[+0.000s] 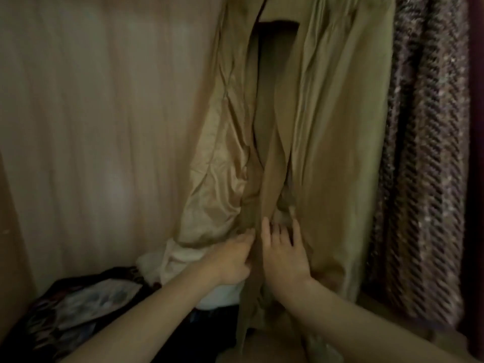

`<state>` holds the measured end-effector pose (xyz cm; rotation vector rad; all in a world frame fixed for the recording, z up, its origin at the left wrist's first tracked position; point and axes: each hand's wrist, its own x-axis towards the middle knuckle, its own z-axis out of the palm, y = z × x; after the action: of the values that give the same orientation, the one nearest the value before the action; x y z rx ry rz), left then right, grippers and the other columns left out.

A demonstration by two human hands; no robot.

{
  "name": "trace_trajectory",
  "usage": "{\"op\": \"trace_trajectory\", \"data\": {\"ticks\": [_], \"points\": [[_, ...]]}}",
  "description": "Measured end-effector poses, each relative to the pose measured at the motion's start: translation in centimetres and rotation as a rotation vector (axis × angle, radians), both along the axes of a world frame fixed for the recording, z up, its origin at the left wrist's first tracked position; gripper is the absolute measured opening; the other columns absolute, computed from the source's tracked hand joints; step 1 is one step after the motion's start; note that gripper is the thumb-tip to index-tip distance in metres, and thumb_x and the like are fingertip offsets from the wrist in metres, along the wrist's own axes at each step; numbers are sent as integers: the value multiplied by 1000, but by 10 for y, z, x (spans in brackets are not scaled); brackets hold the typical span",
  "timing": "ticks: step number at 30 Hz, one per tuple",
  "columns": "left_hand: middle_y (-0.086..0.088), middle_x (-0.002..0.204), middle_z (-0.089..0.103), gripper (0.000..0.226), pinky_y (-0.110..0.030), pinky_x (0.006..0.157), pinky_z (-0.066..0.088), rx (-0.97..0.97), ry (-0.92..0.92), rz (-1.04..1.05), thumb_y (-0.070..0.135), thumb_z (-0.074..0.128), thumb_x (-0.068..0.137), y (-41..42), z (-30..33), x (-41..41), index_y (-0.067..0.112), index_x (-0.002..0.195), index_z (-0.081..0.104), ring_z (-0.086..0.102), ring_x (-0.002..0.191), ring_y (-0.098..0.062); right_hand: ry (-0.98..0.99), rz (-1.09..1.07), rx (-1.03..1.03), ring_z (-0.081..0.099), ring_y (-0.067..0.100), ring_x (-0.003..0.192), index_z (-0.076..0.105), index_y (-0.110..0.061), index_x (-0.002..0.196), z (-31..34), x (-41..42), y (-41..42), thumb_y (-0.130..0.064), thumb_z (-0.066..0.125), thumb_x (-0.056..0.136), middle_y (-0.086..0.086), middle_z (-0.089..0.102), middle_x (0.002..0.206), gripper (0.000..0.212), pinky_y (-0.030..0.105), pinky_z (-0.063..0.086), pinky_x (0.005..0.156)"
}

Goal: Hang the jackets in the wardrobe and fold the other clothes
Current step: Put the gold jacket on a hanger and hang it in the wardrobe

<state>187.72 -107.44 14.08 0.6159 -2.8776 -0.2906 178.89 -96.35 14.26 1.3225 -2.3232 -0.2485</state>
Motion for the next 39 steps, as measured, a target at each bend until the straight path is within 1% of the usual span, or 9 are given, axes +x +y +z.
{"op": "trace_trajectory", "data": {"ticks": [6, 11, 14, 16, 20, 23, 29, 36, 39], "points": [[5, 161, -16, 79, -39, 122, 7, -113, -14, 130, 40, 43, 99, 44, -56, 62, 23, 155, -11, -8, 149, -13, -344, 51, 204, 7, 28, 147, 8, -17, 155, -84, 58, 41, -32, 29, 101, 10, 8, 161, 60, 54, -5, 116], [6, 160, -21, 72, -46, 121, 6, -196, 13, 156, 52, 26, 97, 79, -98, 89, 26, 155, -7, -17, 148, -15, -459, 114, -101, 59, 23, 120, 66, -23, 119, -118, 85, 88, -29, 57, 75, 5, 58, 134, 46, 52, 44, 98], [5, 160, -17, 81, -43, 118, 0, -204, 4, 123, 61, 6, 82, 100, -126, 93, 26, 155, -2, -20, 145, -14, -539, 79, -127, 32, 19, 142, 42, -24, 143, -126, 89, 118, -35, 42, 91, 0, 31, 156, 53, 47, 24, 115], [3, 162, -6, 81, -43, 116, 5, -202, -4, 102, 61, 11, 83, 115, -141, 91, 25, 155, 12, -9, 147, -16, -512, 65, -170, 18, 17, 147, 29, -24, 150, -127, 86, 136, -41, 24, 93, -1, 18, 161, 60, 43, 13, 119], [-4, 157, 31, 73, -48, 108, 33, -190, 1, 21, 54, 33, 83, 151, -159, 76, 19, 145, 44, 31, 144, -23, -491, -64, -252, 39, 21, 139, 49, -20, 140, -134, 82, 175, -43, 23, 84, 3, 39, 152, 66, 47, 33, 109], [-6, 152, 41, 70, -52, 102, 42, -163, 37, -64, 53, 34, 82, 181, -164, 56, 16, 140, 52, 40, 139, -25, -466, -167, -252, 38, 21, 139, 47, -21, 142, -140, 74, 208, -38, 30, 85, 1, 39, 153, 62, 49, 35, 108], [-4, 154, 38, 61, -53, 103, 41, -144, 125, -248, 46, 36, 89, 253, -168, 18, 18, 141, 50, 38, 141, -24, -397, -356, -335, 43, 26, 136, 49, -18, 140, -145, 59, 290, -42, 38, 88, 5, 43, 149, 59, 52, 42, 104], [-8, 155, 33, 68, -50, 108, 28, -199, 59, -448, 55, 26, 92, 357, -174, -8, 18, 147, 38, 30, 142, -25, -330, -551, -424, 20, 27, 147, 37, -21, 149, -159, 70, 405, -57, 27, 96, 2, 24, 159, 64, 54, 25, 114], [-2, 163, 1, 76, -46, 115, 8, -164, 24, -583, 59, 3, 88, 419, -174, -10, 24, 155, 12, 2, 149, -23, -326, -652, -452, 14, 25, 149, 33, -23, 150, -166, 80, 470, -61, 18, 97, 1, 20, 160, 68, 55, 21, 115]]}}
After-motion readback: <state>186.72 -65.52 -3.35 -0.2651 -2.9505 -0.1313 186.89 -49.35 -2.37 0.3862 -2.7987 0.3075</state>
